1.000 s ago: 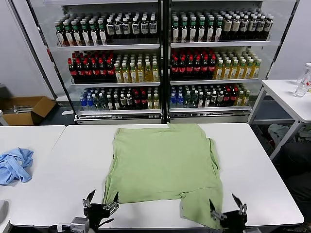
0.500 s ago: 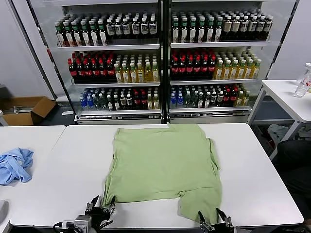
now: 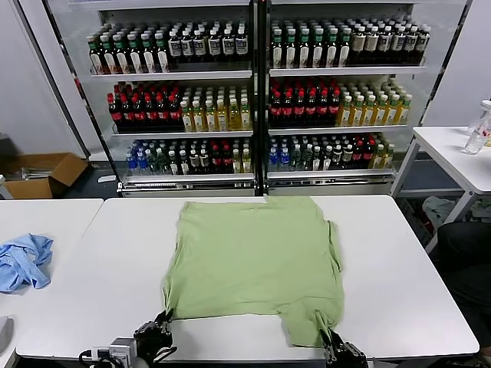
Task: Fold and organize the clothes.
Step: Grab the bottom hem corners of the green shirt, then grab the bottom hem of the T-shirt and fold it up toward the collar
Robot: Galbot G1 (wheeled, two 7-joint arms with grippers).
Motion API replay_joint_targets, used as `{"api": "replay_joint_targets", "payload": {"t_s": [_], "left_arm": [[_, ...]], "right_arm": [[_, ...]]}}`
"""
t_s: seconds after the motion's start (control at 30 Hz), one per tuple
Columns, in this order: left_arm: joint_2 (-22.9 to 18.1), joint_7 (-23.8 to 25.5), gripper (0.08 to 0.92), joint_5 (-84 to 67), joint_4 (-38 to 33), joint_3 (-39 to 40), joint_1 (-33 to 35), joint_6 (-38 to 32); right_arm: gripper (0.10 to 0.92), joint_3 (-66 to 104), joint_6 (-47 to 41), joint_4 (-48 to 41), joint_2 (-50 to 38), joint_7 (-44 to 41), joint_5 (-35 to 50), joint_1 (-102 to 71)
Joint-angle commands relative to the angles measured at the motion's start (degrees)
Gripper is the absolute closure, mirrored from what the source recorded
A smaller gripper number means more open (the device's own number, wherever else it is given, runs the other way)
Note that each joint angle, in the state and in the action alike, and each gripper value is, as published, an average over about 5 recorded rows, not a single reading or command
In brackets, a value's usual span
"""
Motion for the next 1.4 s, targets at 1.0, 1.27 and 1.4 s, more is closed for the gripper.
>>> {"api": "replay_joint_targets", "payload": {"t_s": [1.0,1.27,1.4], "left_arm": [[9.4,2.5,0.916,-9.2,14.4,4.7,-28.1,-2.8],[7.9,2.9,0.887,0.7,19.1,8.7,-31.4,-4.8],[7.4,3.0,0.782,2.1,16.5,6.8,-28.0,-5.2]], "right_arm": [[0.919,-15.1,0.2,-19.8,-11.1,-1.5,-1.3,43.9],[0.836,-15.7,-1.5,-20.9,-8.7,-1.4,-3.8,41.8],[0.723,-13.0,-0.9,-18.3,-8.1,-1.5,-3.8,37.8]]}}
